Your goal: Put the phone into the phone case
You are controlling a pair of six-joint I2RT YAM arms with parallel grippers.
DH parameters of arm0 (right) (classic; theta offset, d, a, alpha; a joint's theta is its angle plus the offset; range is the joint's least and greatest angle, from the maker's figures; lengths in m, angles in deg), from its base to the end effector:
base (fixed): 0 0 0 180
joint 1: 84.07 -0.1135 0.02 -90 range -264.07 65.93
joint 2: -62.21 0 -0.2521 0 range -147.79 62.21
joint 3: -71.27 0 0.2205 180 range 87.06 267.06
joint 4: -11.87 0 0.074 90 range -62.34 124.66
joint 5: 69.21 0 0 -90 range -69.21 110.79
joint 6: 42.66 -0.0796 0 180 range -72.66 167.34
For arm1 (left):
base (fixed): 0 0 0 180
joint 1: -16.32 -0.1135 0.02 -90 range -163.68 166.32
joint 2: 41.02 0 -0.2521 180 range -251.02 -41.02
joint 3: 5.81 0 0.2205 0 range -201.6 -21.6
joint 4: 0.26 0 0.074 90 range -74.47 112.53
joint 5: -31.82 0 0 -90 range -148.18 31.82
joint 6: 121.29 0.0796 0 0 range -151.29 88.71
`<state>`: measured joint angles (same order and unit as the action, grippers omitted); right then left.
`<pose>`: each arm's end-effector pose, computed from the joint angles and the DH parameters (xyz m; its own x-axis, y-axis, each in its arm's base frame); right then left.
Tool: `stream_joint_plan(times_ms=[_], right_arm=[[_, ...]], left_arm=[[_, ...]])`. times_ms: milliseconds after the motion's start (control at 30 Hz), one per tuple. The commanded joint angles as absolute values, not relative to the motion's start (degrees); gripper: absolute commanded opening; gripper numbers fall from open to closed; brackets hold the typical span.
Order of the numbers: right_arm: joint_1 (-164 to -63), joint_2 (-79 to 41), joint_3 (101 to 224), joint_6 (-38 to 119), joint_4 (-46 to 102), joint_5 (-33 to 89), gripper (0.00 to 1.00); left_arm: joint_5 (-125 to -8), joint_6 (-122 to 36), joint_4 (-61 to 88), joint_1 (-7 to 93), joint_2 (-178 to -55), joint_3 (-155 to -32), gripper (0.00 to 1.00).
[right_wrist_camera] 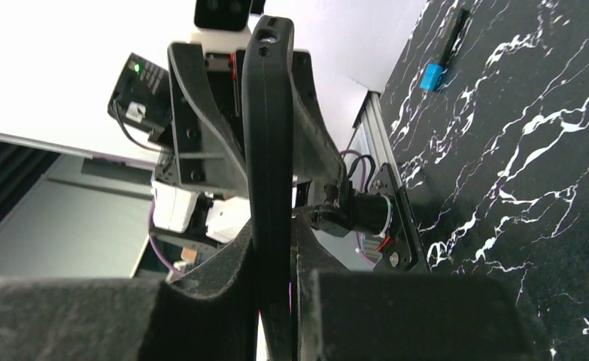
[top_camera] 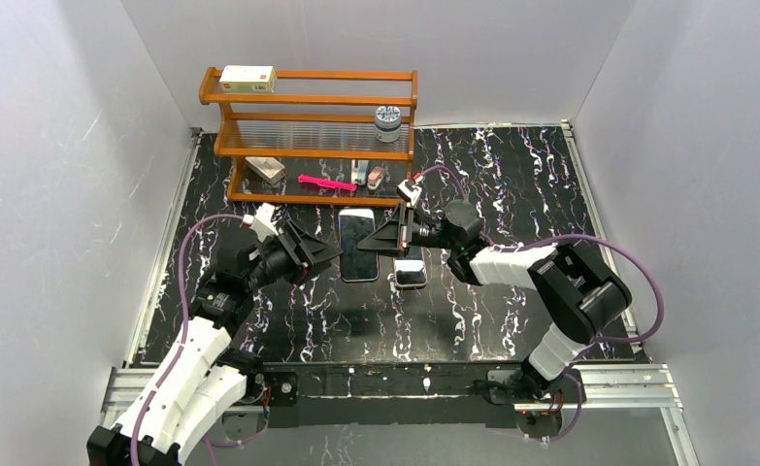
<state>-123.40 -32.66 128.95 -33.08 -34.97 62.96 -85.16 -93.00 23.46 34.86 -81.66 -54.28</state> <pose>0.2354 0.2620 0.2537 -0.9464 0.1694 -0.2750 -0.2912 -0.0792 0.9534 0.1654 -0.0936 0.2681 -0.7368 -0.5806 -0.3464 0.1018 0.4113 -0.9058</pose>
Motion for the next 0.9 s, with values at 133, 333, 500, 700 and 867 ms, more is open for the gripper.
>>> stream_joint_plan(times_ms=[133, 333, 500, 700, 867], right_arm=[[-123.6, -28.5, 132.1, -30.3, -40.5, 69.7, 0.14], [-124.1, -28.6, 132.4, -29.3, -38.5, 70.6, 0.14], [-124.9, -29.1, 133.2, -26.7, -34.1, 71.0, 0.14], [-125.8, -29.2, 134.3, -24.6, -29.2, 69.2, 0.13], [-126.0, -29.2, 134.7, -23.4, -26.3, 67.3, 0.13]], left_arm=[[-85.2, -93.1, 11.8, 34.9, -84.5, -57.7, 0.58], [-86.0, -91.4, 11.9, 34.9, -88.3, -60.3, 0.37], [-82.8, -87.0, 21.8, 34.9, -91.8, -64.1, 0.09], [-83.5, -85.1, 24.5, 34.9, -93.6, -64.7, 0.00], [-82.5, -82.7, 28.7, 34.9, -93.3, -66.0, 0.02]])
